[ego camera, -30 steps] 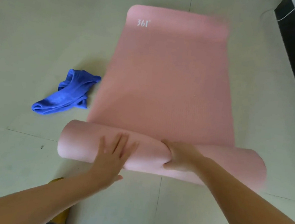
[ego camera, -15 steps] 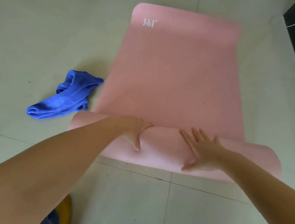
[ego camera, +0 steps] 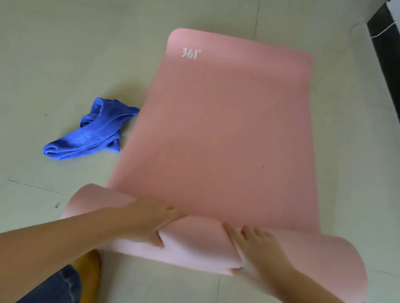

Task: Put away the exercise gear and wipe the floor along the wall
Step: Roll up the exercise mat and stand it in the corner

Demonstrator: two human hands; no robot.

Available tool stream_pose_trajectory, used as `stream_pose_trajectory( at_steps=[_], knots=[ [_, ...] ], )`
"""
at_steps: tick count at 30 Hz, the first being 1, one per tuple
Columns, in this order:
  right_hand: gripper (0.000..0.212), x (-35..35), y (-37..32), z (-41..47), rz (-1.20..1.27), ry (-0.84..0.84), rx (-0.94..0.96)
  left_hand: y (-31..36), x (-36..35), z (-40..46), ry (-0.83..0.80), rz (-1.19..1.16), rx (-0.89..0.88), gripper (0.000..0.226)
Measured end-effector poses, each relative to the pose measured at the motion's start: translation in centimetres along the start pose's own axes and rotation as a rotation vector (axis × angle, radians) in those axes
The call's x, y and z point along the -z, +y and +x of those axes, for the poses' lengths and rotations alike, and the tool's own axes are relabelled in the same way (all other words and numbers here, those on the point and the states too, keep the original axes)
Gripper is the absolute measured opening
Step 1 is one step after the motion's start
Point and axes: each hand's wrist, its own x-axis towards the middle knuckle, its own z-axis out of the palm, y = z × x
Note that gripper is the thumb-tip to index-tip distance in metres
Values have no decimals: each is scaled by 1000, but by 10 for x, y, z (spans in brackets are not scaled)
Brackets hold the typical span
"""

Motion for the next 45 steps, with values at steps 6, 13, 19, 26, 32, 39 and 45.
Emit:
stream_pose_trajectory(
  at_steps=[6,13,19,26,32,39,45],
  knots=[
    [92,23,7,28,327,-355,-37,-10,12,3,-182,-175,86,94],
    [84,37,54,87,665,-672,-202,17,-3,-12,451,356,135,114],
    [94,36,51,91,366,-539,-228,33,-45,-2,103,159,275,135],
    [76,2,23,38,-134,172,-135,-29,40,58,-71,-11,185,125],
    [131,8,32,67,-126,-6,-215,-30,41,40,415,434,82,103],
    [106,18,39,67,-7,94,-175,-25,-18,12,431,426,229,147],
    [97,-10,20,25,39,280,-181,-13,-11,10,426,444,68,133]
  ],
)
